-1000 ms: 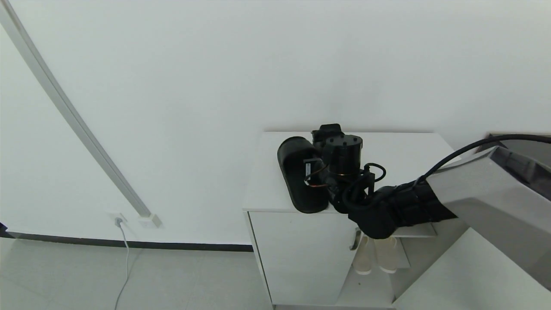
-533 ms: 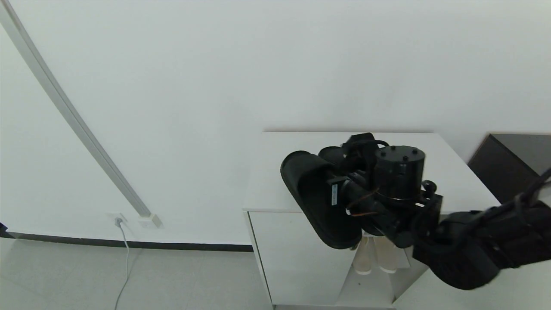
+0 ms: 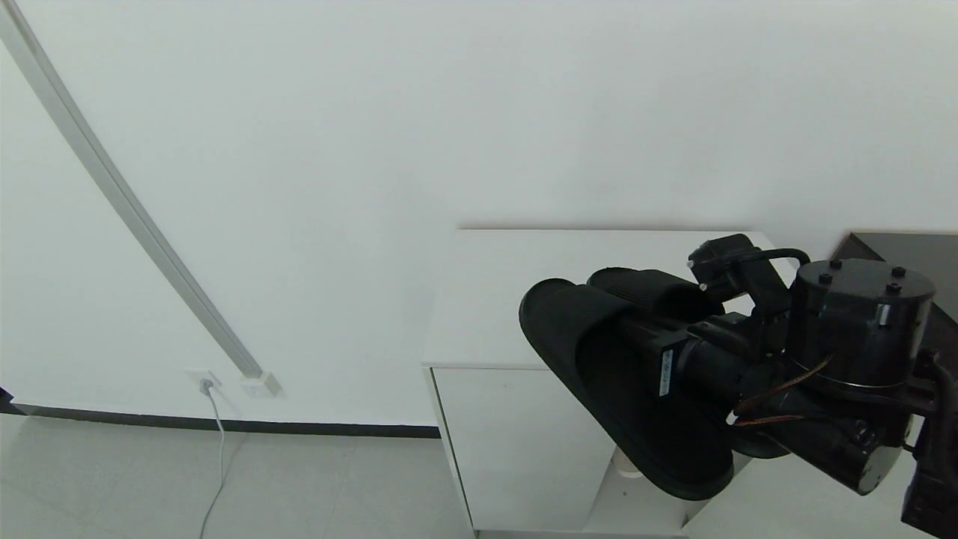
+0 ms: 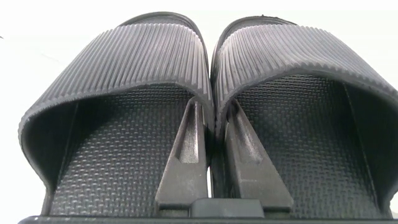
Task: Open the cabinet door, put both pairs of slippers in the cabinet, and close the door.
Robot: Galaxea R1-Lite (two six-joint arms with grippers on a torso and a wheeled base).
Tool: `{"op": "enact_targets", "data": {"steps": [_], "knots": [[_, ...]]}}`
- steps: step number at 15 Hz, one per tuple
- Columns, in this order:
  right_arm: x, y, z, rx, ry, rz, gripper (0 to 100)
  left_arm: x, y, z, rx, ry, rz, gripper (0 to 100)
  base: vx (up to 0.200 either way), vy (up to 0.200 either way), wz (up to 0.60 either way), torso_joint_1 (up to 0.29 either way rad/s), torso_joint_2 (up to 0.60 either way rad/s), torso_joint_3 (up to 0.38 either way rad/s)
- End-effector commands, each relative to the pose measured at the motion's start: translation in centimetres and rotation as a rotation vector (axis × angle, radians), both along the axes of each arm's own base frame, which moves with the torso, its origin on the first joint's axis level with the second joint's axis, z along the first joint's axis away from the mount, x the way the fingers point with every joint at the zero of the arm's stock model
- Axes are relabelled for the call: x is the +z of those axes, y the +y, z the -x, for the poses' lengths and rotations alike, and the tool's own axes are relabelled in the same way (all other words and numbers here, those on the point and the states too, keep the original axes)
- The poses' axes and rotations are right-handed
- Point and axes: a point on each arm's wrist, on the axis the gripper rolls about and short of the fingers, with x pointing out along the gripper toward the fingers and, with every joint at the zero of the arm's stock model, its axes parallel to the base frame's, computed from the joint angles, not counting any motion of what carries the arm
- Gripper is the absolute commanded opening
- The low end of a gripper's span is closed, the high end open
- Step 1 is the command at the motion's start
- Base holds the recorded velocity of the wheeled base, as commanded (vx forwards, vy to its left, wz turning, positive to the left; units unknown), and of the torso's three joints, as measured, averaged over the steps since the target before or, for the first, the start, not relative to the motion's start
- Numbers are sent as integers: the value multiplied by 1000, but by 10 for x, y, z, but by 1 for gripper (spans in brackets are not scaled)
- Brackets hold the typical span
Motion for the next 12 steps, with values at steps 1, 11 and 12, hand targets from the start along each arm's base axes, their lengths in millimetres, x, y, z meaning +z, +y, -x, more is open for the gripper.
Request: {"op": "enact_targets", "data": {"steps": [1, 11, 12], "knots": [[5, -2, 3, 3, -14, -12, 0, 0, 0, 0, 0, 1, 0, 0, 0, 0, 0, 0, 0, 0], [-4, 7, 4, 24, 7, 8, 0, 0, 0, 0, 0, 1, 0, 0, -180, 0, 0, 1, 5, 3], [-4, 7, 5, 27, 6, 7, 0, 0, 0, 0, 0, 1, 0, 0, -200, 0, 0, 2, 7, -2]]}}
